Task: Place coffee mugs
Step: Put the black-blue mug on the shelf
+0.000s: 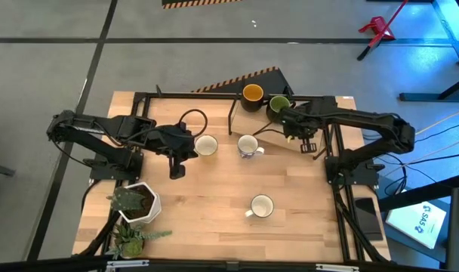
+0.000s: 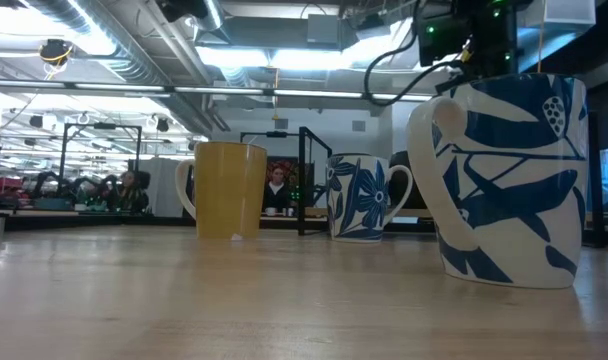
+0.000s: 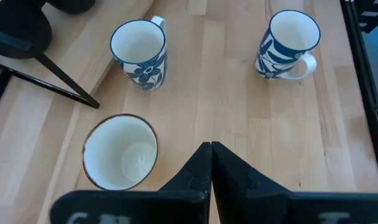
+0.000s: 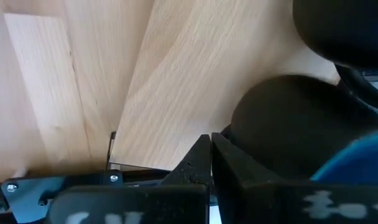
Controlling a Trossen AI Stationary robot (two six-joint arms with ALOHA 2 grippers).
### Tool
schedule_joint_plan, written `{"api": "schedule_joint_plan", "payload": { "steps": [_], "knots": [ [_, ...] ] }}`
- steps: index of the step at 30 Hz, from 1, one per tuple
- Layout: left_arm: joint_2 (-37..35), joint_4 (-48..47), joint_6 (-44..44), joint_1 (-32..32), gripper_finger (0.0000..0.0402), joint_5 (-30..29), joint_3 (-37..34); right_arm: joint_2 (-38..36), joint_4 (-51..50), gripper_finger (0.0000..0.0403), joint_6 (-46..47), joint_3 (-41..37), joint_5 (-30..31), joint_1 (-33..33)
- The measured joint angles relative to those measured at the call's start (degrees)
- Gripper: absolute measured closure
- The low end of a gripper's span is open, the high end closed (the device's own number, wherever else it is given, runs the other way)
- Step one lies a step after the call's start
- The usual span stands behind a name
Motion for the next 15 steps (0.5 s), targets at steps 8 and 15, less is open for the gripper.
{"api": "schedule_joint_plan", "payload": {
  "steps": [8, 15],
  "knots": [
    [0.0, 0.0, 0.2, 0.0, 0.04, -0.5, 0.0, -3.3, 0.5, 0.0402, 3.3, 0.0, 1.5, 0.0],
    [-2.3, 3.6, 2.2, 0.8, 0.0401, -3.7, 0.0, -6.5, 2.2, 0.0402, 8.2, 0.0, -1.1, 0.0]
  ]
}}
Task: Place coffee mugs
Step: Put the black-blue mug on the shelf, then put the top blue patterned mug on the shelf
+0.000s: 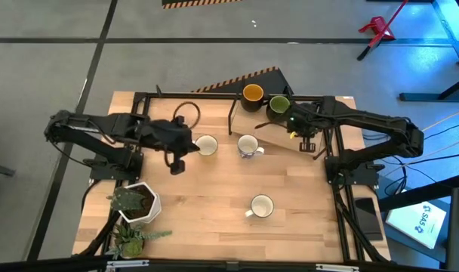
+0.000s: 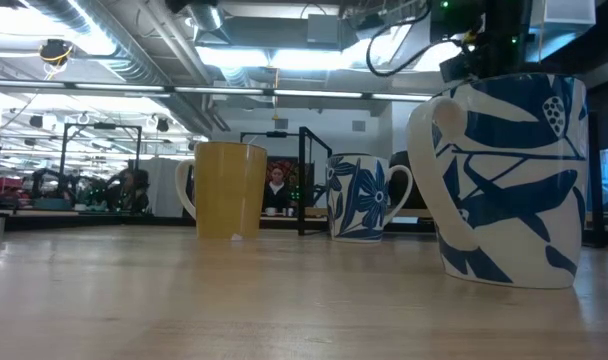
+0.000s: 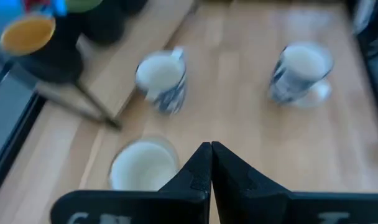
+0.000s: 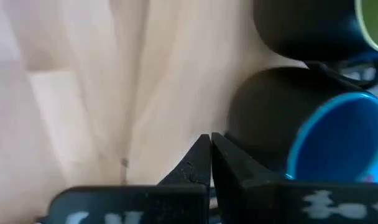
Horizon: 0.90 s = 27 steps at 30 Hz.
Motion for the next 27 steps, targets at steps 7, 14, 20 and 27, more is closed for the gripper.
{"api": "schedule_joint_plan", "payload": {
  "steps": [7, 14, 20, 27],
  "knots": [
    [-3.5, 2.4, 4.5, 0.6, 0.0379, 5.4, 0.0, -0.1, 2.0, 0.0402, 1.6, -0.1, -4.7, 1.0],
    [-2.4, 7.0, 9.2, -0.6, 0.0298, 14.1, 0.0, -0.1, 1.3, 0.0402, 2.0, -0.2, -4.0, 8.1],
    [-2.1, 9.6, 10.0, -0.6, 0.0233, 13.6, 0.0, -0.1, 1.6, 0.0378, 5.0, -0.2, -1.5, 13.9],
    [-2.1, 12.2, 5.8, 0.0, 0.0212, 10.6, 0.9, -0.1, 3.7, 0.0292, 8.8, -0.2, -0.1, 19.1]
  ]
}}
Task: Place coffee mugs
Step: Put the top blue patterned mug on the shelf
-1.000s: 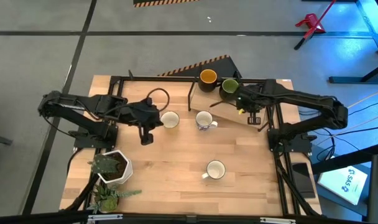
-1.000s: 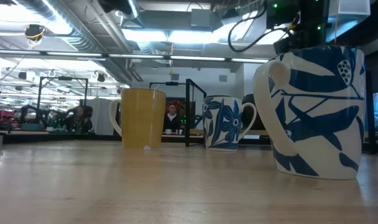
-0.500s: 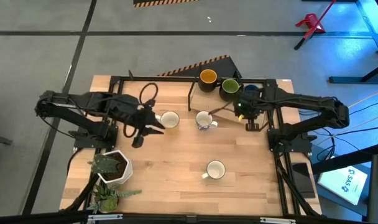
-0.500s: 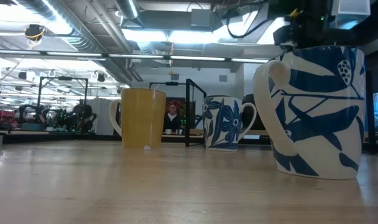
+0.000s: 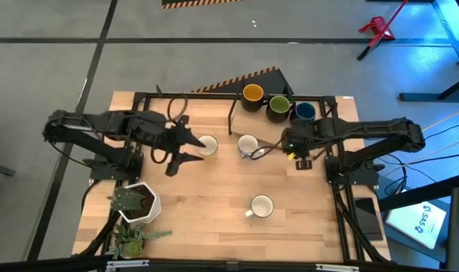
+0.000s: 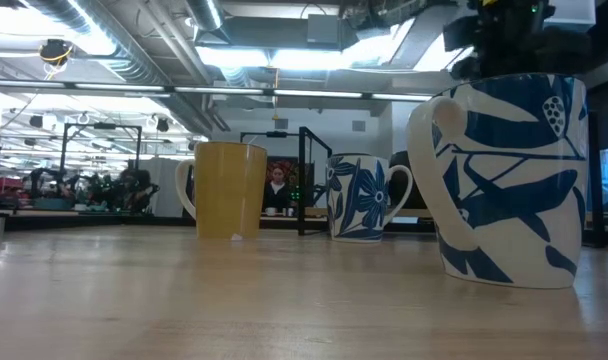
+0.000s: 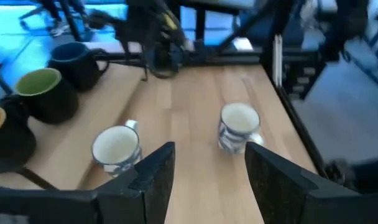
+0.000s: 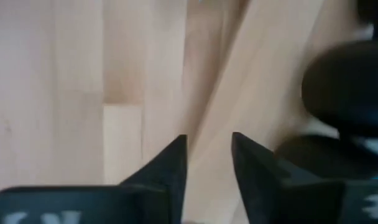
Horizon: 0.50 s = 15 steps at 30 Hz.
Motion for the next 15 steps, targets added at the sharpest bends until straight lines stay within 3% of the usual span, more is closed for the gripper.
{"api": "schedule_joint_plan", "payload": {
  "steps": [6, 10, 15],
  "knots": [
    [-3.0, 13.1, 0.1, -0.2, 0.0212, 3.7, 1.8, 0.0, 13.5, 0.0252, -0.9, 0.0, 0.3, 3.8],
    [-8.3, 13.8, 1.8, -0.5, 0.0213, 3.2, 1.0, 1.1, 20.9, 0.0249, -1.5, 0.0, 4.6, 6.1],
    [-15.2, 14.4, 0.5, -1.8, 0.0213, 1.6, -5.8, 3.9, 29.3, 0.0252, -5.5, -2.2, 6.4, 7.2]
  ]
}}
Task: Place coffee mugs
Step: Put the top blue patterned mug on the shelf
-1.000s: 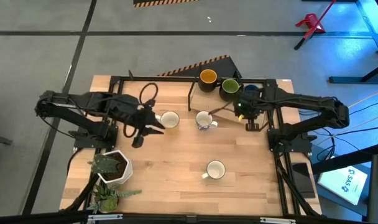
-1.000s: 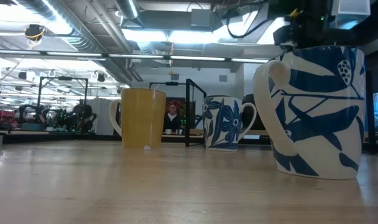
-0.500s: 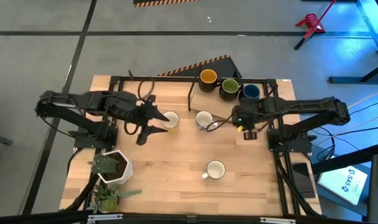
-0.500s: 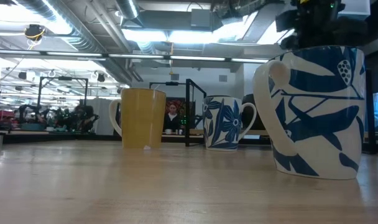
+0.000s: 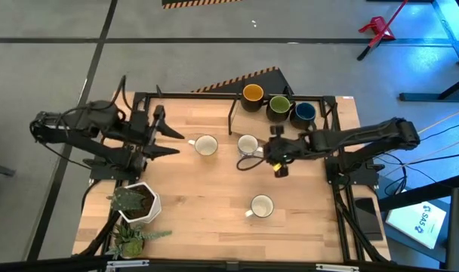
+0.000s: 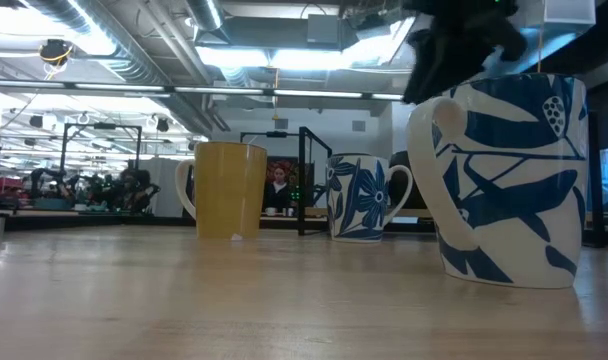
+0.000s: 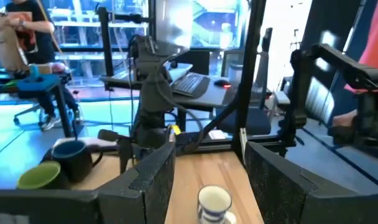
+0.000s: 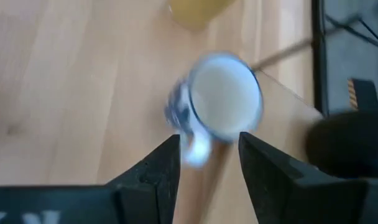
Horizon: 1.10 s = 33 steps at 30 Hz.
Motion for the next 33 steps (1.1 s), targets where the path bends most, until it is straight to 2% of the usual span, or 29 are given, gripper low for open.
{"api": "schedule_joint_plan", "payload": {
  "steps": [6, 12, 15, 22, 31, 33],
  "knots": [
    [-7.3, 7.9, -4.6, -1.0, 0.0213, -2.0, -14.2, 7.2, 13.0, 0.0253, -7.7, -1.2, -3.2, 0.0],
    [-11.6, 13.3, -8.4, -1.1, 0.0213, -5.2, -23.4, 12.1, 15.8, 0.0253, -13.9, 0.5, -0.5, -1.4],
    [-12.4, 13.3, -8.9, -1.0, 0.0213, -5.7, -24.6, 13.1, 15.7, 0.0253, -14.4, 0.5, -1.4, -3.5],
    [-13.2, 13.7, -9.0, -1.1, 0.0213, -5.3, -24.7, 15.8, 15.7, 0.0253, -14.1, 0.7, -8.4, -5.7],
    [-13.1, 13.4, -9.0, -1.1, 0.0213, -5.7, -24.7, 16.8, 15.5, 0.0253, -14.6, 0.6, -6.5, -5.7],
    [-13.1, 13.3, -9.0, -1.1, 0.0213, -5.7, -24.7, 17.4, 14.6, 0.0253, -14.4, 0.6, -7.6, -5.7]
  ]
}}
